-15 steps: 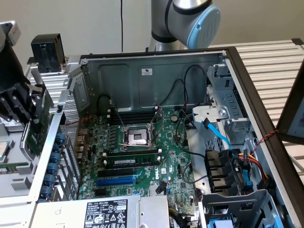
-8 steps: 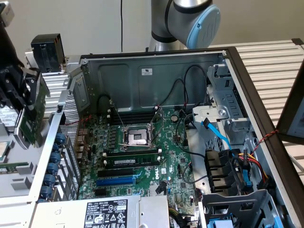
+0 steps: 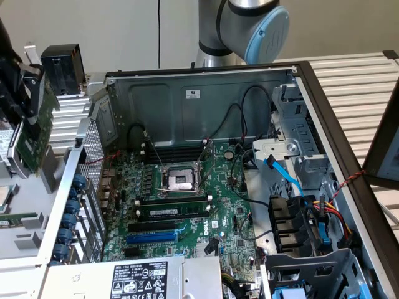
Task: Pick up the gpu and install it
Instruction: 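Pick up the gpu and move the gpu toward the slot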
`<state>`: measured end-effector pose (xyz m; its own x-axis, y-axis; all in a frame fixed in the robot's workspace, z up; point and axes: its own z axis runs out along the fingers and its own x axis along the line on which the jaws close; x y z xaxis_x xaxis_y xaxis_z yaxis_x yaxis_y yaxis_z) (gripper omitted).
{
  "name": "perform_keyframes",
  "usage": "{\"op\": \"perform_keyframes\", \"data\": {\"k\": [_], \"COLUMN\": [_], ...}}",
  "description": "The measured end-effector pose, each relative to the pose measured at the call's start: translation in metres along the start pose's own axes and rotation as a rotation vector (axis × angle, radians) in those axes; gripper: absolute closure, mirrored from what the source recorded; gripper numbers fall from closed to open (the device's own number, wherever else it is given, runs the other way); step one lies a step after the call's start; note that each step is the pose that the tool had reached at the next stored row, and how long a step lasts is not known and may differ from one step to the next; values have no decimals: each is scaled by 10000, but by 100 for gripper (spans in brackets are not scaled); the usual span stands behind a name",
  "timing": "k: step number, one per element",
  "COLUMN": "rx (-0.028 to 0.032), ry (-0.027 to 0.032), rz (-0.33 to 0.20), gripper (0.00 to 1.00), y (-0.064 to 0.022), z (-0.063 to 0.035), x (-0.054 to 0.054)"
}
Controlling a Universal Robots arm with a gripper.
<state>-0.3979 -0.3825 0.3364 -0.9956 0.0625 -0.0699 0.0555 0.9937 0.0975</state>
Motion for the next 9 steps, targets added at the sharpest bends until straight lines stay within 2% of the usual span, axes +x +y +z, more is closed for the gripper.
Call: {"op": "perform_keyframes", "data": {"k": [3,9], "rx": [10,19], "ry": [168,335], "rz": [17,20], "gripper": [73,73], "y": [6,27], "z": [-82,-332], "x": [-31,-156]}}
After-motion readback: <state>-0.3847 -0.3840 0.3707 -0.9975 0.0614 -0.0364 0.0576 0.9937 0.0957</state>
